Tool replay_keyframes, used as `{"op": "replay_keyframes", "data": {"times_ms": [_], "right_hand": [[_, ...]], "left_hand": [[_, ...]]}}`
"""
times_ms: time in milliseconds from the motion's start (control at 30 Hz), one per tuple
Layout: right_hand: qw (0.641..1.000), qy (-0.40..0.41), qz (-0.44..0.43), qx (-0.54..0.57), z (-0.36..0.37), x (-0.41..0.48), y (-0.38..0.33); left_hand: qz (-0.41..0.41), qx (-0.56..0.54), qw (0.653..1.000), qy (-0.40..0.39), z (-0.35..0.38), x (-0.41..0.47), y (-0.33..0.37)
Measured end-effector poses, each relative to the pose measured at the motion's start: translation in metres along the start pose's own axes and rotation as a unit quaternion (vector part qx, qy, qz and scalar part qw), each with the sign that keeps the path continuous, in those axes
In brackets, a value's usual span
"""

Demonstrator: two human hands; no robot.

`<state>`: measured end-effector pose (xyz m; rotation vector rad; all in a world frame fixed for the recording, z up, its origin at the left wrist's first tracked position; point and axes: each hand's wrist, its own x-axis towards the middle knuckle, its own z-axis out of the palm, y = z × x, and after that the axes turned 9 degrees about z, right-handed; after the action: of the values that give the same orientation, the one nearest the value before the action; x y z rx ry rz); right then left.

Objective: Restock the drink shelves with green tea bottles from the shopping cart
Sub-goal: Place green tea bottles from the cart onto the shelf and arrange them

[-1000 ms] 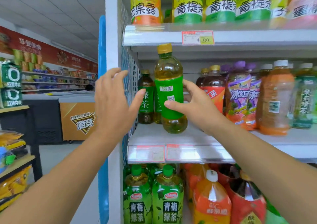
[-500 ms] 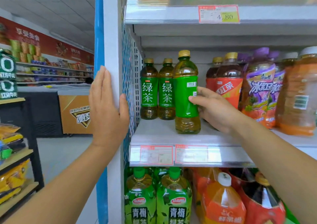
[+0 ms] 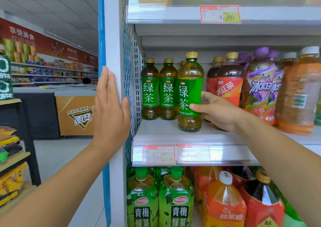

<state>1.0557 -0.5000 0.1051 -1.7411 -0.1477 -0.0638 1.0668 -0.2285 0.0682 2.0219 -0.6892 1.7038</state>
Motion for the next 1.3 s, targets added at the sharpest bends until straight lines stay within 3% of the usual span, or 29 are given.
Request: {"op": "replay_keyframes", "data": {"times_ms": [67,133,233,400,633,933,1300], "right_hand": [[0.999,0.021,0.0,-0.049,-0.001,0.002,0.005],[0.983,0.114,-0.011,-0.145,0.008,0.004,0.008],[0.958,0.212,-0.04,-0.191,0.016,0.007,0.006],[0.957,0.191,-0.025,-0.215,0.016,0.018,0.001],[0.936,0.242,0.026,-0.254,0.018,0.044,-0.004],[0.926,0.226,0.056,-0.298,0.017,0.055,-0.004],[0.938,0.21,0.061,-0.27,0.019,0.065,0.004]], "left_hand": [[0.005,0.003,1.0,-0.003,0.0,0.0,0.0],[0.007,0.003,1.0,0.003,0.0,-0.001,0.0],[0.001,-0.013,1.0,0.006,0.001,-0.002,0.0],[-0.004,-0.049,0.999,0.008,0.0,-0.003,0.001],[-0.007,-0.06,0.998,0.017,0.0,-0.004,0.0],[-0.01,-0.064,0.998,0.021,-0.001,-0.006,0.001],[-0.006,-0.07,0.997,0.023,0.0,-0.006,0.002]]}}
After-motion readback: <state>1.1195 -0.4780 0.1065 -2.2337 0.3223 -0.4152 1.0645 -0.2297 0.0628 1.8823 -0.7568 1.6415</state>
